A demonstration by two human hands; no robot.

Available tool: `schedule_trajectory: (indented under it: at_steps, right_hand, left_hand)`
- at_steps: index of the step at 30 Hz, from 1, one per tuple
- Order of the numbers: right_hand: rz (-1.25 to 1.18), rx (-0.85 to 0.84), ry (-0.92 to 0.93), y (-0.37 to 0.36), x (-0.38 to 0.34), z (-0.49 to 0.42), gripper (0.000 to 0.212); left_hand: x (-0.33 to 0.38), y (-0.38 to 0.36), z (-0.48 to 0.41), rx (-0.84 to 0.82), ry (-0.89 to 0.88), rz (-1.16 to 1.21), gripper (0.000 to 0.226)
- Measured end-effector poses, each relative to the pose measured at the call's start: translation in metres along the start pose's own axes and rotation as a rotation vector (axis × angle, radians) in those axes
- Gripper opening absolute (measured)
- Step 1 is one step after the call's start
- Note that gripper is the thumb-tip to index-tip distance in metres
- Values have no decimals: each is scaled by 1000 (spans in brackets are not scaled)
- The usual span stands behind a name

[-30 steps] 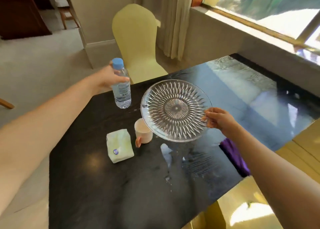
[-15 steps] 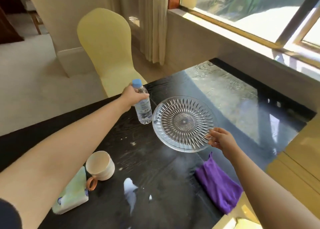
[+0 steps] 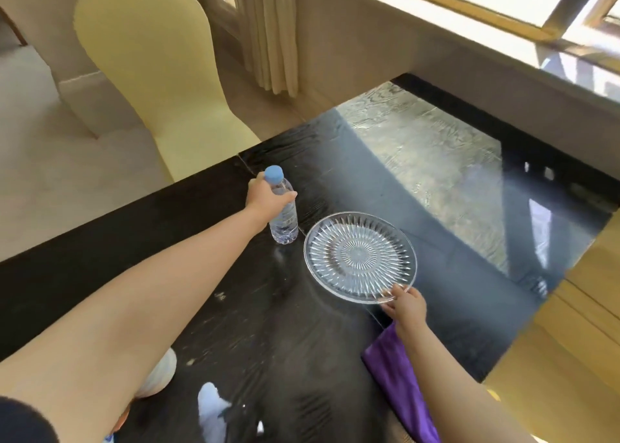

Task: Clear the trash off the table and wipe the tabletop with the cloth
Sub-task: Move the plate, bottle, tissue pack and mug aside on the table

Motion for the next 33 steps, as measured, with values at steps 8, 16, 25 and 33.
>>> schedule_trajectory:
  at_steps: [8, 16, 25, 33]
  right_hand:
    - [12, -43, -63, -30, 10, -9, 13]
    - [44, -110, -180, -39, 6, -7, 36]
    - [236, -139, -261, -41, -13, 14, 43]
    - [646, -443, -217, -67, -56, 65, 40]
  left_hand:
    - [0, -14, -14, 3, -4, -54, 71]
    - [0, -8, -9, -46, 14, -60, 76]
    - [6, 17, 20, -170, 145, -215, 69]
    - [1, 80, 70, -376, 274, -506, 57]
Point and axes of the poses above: each hand's wrist, its own z-axis away from the middle knuckle, its own y-axis out of the back of the hand, x = y × z, the point moved 2 cm from there along -z, towards the middle knuckle, and after that the axes turned 7 degrees about y, right-handed, at the moved point
